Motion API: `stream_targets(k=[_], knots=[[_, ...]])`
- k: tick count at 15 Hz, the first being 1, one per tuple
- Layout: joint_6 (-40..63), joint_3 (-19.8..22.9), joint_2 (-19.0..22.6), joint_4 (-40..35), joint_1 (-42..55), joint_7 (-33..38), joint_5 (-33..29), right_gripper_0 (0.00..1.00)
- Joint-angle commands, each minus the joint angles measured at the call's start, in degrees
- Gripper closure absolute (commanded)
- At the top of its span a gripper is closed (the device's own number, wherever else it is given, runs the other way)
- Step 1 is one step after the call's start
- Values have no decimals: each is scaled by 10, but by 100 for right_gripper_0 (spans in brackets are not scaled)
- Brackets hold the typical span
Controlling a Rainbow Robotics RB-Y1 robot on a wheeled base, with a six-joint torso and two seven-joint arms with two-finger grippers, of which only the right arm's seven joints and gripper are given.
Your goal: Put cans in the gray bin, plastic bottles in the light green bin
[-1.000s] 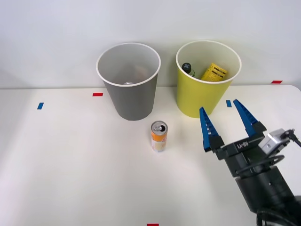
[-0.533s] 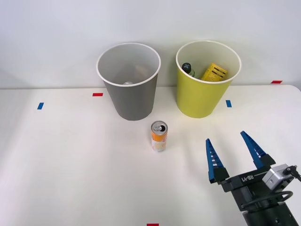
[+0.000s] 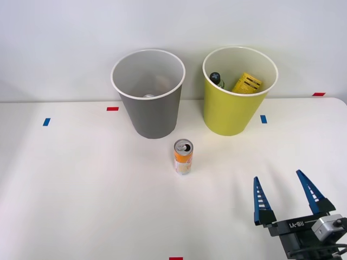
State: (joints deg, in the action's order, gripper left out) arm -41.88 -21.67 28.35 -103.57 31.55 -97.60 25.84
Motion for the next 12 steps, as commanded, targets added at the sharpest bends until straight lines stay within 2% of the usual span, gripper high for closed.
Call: stream_targets(k=[1,4,6,8,12], knots=[[-1,43,-41,0,45,5,-63,0],[-1,73,-98,0,82,13,-129,0],[-2,85,-114,0,91,21,-148,0],[-1,86,-99,0,91,31,-146,0],[-1,80,-88,0,101,130,-171,0]])
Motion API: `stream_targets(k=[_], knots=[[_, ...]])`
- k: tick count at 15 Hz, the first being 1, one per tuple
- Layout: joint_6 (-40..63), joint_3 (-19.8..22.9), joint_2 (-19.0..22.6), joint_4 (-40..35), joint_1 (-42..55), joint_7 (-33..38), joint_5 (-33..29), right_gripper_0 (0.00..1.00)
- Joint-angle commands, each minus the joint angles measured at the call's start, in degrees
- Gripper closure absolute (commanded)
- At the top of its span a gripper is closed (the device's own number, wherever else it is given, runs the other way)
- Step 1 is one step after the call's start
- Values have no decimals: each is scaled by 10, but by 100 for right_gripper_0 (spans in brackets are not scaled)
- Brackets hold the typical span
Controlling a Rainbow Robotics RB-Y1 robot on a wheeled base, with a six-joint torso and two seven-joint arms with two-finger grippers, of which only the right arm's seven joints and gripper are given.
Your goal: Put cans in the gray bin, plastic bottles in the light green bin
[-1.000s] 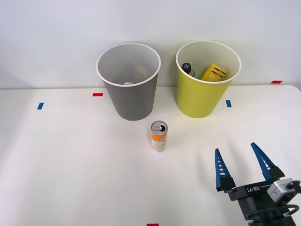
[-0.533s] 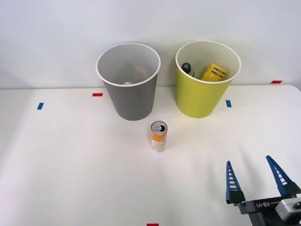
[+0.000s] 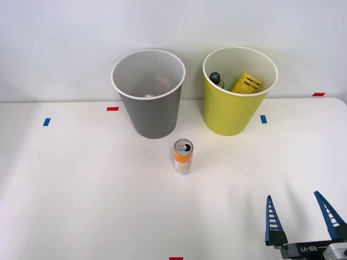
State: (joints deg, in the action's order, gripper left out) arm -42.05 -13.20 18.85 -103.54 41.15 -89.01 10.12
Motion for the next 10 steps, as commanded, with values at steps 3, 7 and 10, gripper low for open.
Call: stream_targets(k=[3,7,10], knots=[[-3,-3,9,0,21,119,-52,0],[-51,-2,9,0,70,166,-94,0],[-73,-5,2,0,107,157,-98,0]])
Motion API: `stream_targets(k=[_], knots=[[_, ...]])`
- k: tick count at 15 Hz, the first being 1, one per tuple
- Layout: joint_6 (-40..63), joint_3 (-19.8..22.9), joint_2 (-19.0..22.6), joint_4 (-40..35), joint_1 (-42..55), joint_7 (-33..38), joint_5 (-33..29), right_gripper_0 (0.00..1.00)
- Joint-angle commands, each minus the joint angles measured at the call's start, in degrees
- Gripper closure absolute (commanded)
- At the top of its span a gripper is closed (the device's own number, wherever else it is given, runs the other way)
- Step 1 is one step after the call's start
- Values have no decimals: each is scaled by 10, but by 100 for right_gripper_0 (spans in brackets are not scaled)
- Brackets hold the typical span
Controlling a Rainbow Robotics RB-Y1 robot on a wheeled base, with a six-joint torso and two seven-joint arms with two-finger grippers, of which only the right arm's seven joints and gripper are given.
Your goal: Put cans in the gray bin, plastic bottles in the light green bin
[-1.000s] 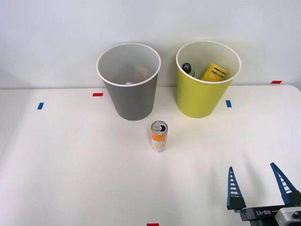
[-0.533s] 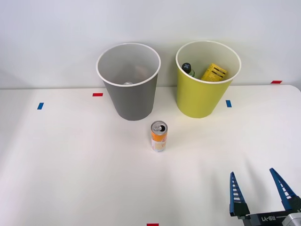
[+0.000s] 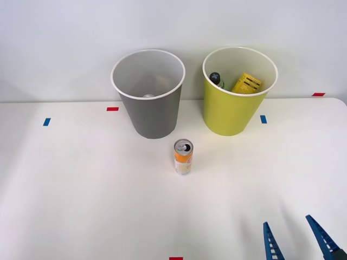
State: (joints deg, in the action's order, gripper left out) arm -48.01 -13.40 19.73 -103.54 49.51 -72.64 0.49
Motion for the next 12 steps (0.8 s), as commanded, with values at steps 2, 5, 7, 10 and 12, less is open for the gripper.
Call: stream_targets(k=[2,5,7,10,12], knots=[[-18,0,-22,0,43,-18,-2,0],[-19,1,-50,0,64,-37,-9,0],[-19,1,-65,0,74,-47,-16,0],[-19,1,-71,0,84,-63,-22,0],[-19,0,-70,0,93,-73,-31,0]])
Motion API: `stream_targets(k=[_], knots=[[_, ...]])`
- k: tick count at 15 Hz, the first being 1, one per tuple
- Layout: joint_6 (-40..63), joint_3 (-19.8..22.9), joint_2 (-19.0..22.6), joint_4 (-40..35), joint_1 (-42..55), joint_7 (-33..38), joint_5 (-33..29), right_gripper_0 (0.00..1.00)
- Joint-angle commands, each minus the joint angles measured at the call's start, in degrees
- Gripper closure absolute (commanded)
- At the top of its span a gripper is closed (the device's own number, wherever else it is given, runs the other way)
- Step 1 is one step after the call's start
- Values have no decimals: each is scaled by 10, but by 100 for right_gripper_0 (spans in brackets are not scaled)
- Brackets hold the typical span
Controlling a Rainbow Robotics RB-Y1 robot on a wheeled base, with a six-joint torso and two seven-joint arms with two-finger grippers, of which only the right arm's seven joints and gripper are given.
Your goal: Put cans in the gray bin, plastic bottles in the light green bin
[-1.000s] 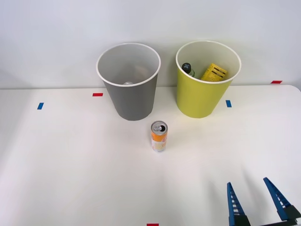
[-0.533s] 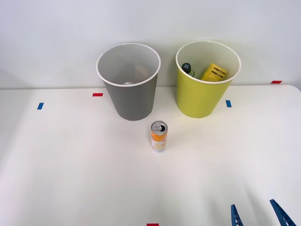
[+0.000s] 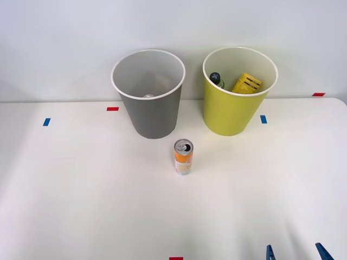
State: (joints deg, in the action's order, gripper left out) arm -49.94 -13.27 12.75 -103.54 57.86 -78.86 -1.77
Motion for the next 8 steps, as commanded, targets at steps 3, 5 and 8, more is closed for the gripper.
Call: stream_targets(k=[3,5,8], knots=[[0,-6,1,0,15,-15,-21,0],[0,-5,1,0,15,-15,-26,0],[0,-5,1,0,15,-15,-26,0]])
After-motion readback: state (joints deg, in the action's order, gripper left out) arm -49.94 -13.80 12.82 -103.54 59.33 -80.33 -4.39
